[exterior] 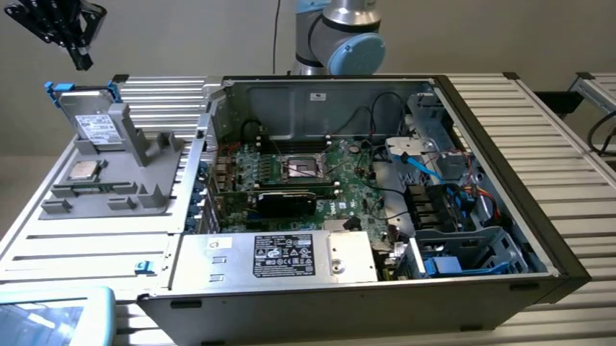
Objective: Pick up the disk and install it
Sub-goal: 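Reach for the disk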
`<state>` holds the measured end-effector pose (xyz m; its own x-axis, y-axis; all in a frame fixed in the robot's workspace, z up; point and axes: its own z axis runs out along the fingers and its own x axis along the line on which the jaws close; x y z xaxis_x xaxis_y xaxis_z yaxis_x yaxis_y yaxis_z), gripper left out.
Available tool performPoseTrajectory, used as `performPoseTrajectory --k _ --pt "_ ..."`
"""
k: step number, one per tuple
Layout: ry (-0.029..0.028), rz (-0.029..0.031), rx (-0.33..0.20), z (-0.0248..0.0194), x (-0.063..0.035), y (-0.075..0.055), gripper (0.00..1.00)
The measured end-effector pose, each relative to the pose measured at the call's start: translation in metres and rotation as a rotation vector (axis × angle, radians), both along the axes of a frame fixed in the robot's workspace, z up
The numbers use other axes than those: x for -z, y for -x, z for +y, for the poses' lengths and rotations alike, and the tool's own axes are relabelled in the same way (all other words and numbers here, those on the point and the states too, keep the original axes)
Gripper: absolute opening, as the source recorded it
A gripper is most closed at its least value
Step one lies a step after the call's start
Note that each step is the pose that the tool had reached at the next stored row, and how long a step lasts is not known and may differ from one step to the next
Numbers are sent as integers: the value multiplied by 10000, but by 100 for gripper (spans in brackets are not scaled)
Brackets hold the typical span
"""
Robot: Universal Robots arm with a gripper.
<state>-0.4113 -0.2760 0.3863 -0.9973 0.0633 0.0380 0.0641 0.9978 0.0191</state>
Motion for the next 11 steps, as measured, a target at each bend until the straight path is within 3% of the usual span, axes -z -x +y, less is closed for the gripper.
performPoseTrajectory --k 11 --pt "38 0 -82 206 50 317 11"
